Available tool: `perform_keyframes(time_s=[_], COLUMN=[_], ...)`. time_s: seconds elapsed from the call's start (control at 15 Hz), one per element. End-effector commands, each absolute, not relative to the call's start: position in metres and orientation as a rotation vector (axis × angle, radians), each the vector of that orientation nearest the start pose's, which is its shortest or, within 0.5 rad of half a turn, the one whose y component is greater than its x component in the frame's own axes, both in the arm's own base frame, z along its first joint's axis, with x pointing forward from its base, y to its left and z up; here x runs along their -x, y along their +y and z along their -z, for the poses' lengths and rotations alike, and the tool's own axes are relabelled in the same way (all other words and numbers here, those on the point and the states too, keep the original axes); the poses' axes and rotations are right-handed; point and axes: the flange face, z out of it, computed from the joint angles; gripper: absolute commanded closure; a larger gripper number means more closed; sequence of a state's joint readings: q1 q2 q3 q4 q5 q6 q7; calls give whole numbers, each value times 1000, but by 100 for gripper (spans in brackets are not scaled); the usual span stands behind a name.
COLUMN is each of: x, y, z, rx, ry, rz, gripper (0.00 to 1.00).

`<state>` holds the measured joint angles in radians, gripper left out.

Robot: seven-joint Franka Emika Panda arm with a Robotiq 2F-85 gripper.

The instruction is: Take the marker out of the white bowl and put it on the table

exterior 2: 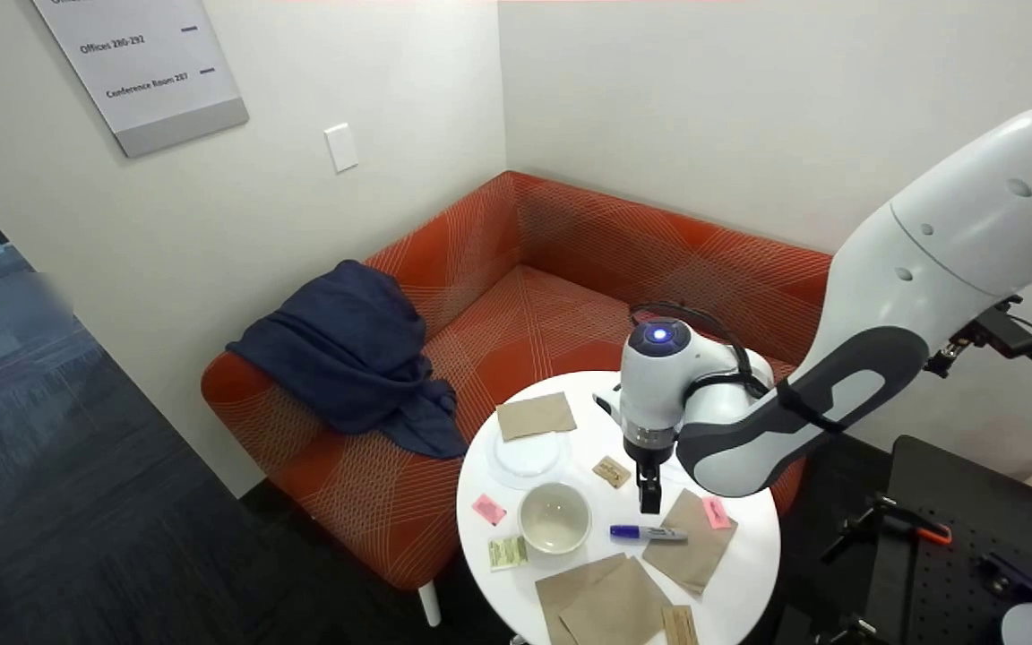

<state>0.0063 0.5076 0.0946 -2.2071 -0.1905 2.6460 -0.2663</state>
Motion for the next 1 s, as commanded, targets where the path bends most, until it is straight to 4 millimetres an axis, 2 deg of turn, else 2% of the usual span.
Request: perform_keyframes(time_s=[0.0,0.27,0.53,0.6,0.67,0.93], x=[-516,-509,-501,-500,-513,-511], y=[66,71,75,75,75,75], z=[-190,-232,-259,-262,-251,-250], rx=[3111,3135,3138,3131,3123,3123], ry=[-773,-747,-767,-777,-786,-787], rz=[7,92,171,188,138,133], gripper=[0,0,0,0,0,0])
